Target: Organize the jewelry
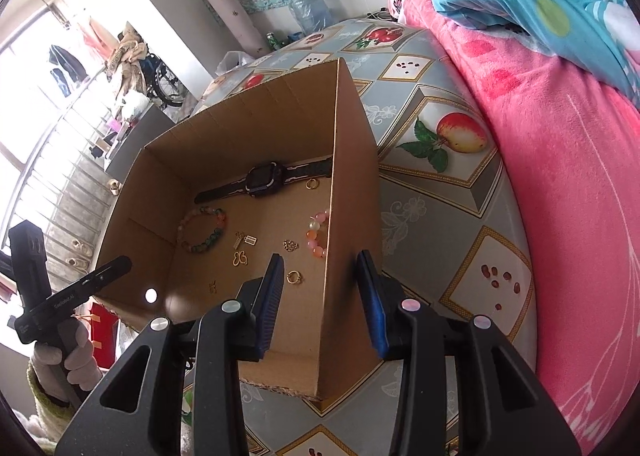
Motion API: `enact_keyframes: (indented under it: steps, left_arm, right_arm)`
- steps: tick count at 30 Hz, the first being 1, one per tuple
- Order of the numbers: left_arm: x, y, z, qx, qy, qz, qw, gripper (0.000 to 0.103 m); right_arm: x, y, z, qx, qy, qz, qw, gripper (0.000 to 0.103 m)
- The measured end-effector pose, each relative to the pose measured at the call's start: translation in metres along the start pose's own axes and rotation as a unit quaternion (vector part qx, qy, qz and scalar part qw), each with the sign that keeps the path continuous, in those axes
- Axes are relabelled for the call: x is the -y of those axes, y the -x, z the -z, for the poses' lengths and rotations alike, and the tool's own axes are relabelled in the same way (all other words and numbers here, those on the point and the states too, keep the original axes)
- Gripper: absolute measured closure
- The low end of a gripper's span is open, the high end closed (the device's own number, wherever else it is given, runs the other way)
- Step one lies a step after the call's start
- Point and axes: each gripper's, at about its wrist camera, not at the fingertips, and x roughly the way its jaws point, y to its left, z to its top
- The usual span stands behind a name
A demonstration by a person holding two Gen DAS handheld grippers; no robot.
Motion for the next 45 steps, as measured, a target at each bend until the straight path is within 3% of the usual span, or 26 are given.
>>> enact_keyframes:
  steps: [16, 34, 38, 40, 45]
  left_arm:
    - [-0.011, 0.032, 0.032, 0.008, 0.014, -0.026, 0.9995, 0.031]
    - [-0.022, 0.063, 0.077, 0.026, 0.041, -0.018, 0.9986, 0.031]
    - [-0.023, 0.069, 0.083, 0.045, 0.045, -0.016, 0.9978, 0.031]
    - [-0.021, 0.079, 0.088, 0.071, 0.040, -0.035, 0.9960, 0.031]
    - [-0.010, 0.107, 0.104, 0.124, 0.017, -0.076, 0.9893, 0.027]
  right_arm:
    - [-0.019, -0.002, 0.019, -0.004, 0.012, -0.018, 1.000, 0.065]
    - [-0.030, 0.011, 0.051, 0.002, 0.025, -0.013, 1.000, 0.065]
    - [-0.028, 0.021, 0.055, 0.033, 0.033, -0.012, 0.999, 0.065]
    - [-0.028, 0.034, 0.059, 0.061, 0.032, 0.003, 0.998, 0.065]
    - [-0.030, 0.070, 0.079, 0.117, 0.038, -0.008, 0.992, 0.061]
